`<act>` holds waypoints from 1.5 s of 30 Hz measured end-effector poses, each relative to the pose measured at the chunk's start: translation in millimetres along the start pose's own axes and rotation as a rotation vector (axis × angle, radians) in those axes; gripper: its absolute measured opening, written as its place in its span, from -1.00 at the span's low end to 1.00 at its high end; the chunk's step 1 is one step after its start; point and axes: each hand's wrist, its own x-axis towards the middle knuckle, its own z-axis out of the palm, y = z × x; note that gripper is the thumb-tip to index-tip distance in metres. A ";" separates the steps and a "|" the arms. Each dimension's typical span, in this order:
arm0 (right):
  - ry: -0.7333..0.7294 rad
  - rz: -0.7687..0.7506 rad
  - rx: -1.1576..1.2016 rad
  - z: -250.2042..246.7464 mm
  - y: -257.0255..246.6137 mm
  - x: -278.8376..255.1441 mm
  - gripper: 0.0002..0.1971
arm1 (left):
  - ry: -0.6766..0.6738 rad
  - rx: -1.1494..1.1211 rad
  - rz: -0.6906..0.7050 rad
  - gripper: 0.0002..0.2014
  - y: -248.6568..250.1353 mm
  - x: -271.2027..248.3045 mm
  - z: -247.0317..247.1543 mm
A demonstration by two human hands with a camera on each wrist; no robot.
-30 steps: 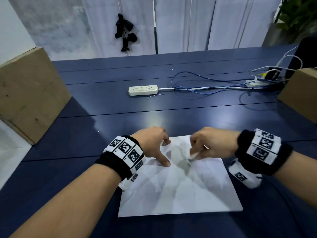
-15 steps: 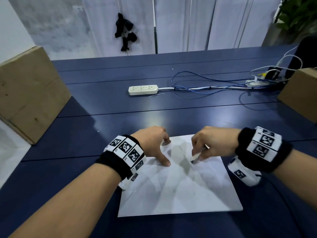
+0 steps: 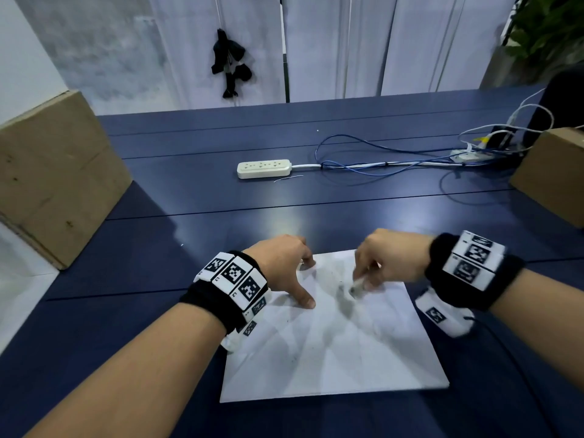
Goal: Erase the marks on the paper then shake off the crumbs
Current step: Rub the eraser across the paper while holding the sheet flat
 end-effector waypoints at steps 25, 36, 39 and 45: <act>-0.072 -0.013 -0.067 5.2 -3.6 -3.1 -0.76 | -0.004 -0.005 -0.007 -0.28 2.2 1.3 -1.3; -0.012 -0.069 -0.042 4.3 -12.1 -12.5 -0.57 | -0.002 -0.007 -0.007 -0.28 0.7 2.8 -0.2; 0.052 0.025 -0.049 2.8 -4.3 -2.9 -0.54 | -0.004 0.001 -0.004 -0.28 2.1 3.8 -0.9; 0.152 0.152 -0.249 -4.8 12.0 15.3 -0.60 | 0.008 0.001 -0.006 -0.27 1.3 1.5 0.0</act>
